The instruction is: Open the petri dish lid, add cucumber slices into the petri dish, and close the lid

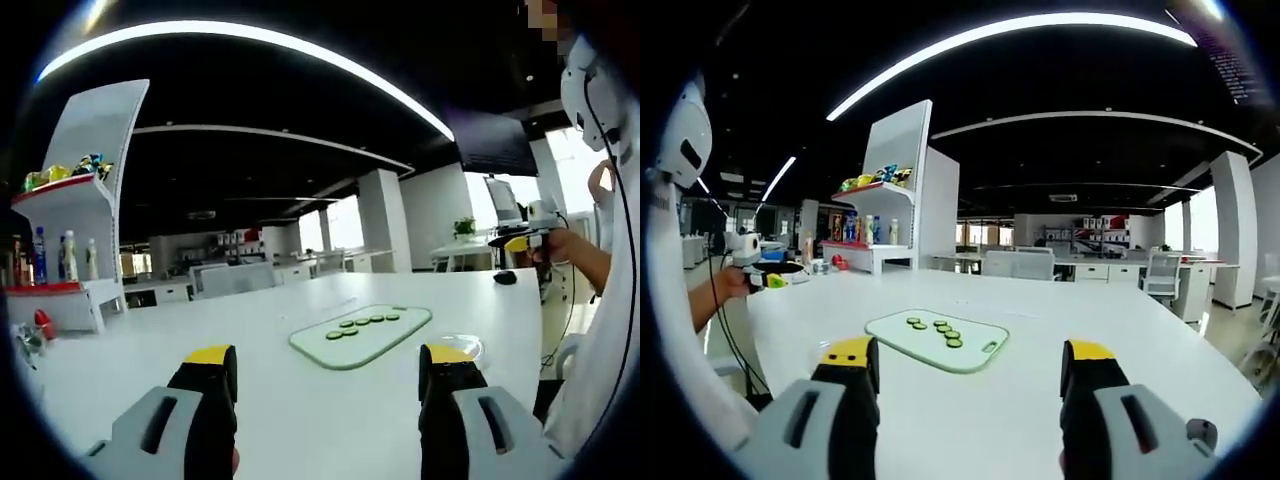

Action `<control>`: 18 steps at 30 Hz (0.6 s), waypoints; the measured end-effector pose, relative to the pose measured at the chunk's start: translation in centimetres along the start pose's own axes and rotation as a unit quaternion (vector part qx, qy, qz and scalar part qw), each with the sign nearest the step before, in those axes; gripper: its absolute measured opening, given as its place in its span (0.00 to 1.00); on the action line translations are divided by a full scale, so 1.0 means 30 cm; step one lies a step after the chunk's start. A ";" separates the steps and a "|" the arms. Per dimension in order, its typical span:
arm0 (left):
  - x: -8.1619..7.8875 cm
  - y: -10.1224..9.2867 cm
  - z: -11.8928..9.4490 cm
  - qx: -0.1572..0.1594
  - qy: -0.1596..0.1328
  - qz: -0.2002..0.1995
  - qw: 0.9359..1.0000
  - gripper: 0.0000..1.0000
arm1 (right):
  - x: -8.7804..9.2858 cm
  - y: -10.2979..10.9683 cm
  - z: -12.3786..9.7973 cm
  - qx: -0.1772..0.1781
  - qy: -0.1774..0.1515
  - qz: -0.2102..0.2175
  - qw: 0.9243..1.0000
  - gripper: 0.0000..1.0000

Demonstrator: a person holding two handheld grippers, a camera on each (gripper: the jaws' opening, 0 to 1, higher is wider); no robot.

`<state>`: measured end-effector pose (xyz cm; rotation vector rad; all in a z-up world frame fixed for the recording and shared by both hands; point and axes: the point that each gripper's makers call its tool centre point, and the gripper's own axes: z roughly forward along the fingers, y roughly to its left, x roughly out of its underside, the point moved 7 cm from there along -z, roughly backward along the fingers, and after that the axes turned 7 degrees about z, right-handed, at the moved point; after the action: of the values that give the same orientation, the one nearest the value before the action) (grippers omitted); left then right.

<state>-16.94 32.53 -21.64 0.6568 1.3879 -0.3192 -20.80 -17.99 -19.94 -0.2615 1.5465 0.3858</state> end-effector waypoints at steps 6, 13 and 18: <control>0.010 -0.004 0.002 0.002 0.004 -0.001 1.000 0.74 | 0.015 -0.003 -0.017 0.006 0.001 0.008 1.000 0.72; -0.005 0.001 0.004 -0.003 -0.008 -0.006 1.000 0.74 | 0.024 0.002 -0.027 0.006 0.006 0.011 1.000 0.72; -0.014 0.013 -0.013 -0.007 -0.010 -0.006 1.000 0.74 | 0.018 -0.009 -0.038 0.015 -0.001 0.018 1.000 0.73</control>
<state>-17.11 33.01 -21.16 0.6322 1.3745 -0.3249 -21.76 -18.65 -20.52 -0.2098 1.5547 0.3920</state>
